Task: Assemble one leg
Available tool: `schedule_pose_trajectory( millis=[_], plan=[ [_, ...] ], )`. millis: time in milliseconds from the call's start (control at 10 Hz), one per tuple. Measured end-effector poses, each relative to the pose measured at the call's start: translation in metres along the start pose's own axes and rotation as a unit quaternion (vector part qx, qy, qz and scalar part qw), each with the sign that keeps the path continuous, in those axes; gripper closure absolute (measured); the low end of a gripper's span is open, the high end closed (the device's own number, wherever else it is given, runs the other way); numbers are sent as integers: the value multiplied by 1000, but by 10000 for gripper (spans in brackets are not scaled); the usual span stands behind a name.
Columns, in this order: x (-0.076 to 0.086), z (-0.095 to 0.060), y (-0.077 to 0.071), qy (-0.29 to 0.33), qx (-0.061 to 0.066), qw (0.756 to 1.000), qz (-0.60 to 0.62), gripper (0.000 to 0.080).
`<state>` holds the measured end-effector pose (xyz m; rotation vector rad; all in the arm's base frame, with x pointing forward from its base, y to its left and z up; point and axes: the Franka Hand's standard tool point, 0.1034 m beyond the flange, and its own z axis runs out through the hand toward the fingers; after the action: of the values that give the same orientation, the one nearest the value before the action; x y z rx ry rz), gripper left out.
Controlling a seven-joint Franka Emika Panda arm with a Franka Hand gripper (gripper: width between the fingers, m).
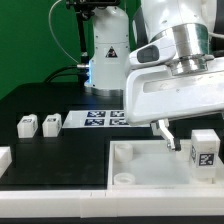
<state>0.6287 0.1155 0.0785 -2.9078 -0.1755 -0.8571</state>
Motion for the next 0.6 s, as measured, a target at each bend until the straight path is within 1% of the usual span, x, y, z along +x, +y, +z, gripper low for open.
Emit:
schedule_pose_trajectory(
  millis=[300, 500, 600],
  plan=[
    [0, 0, 1, -3, 0, 1000, 1, 150],
    [10, -9, 4, -22, 2, 1000, 4, 150],
    [15, -13, 0, -65, 9, 998, 13, 151]
  ],
)
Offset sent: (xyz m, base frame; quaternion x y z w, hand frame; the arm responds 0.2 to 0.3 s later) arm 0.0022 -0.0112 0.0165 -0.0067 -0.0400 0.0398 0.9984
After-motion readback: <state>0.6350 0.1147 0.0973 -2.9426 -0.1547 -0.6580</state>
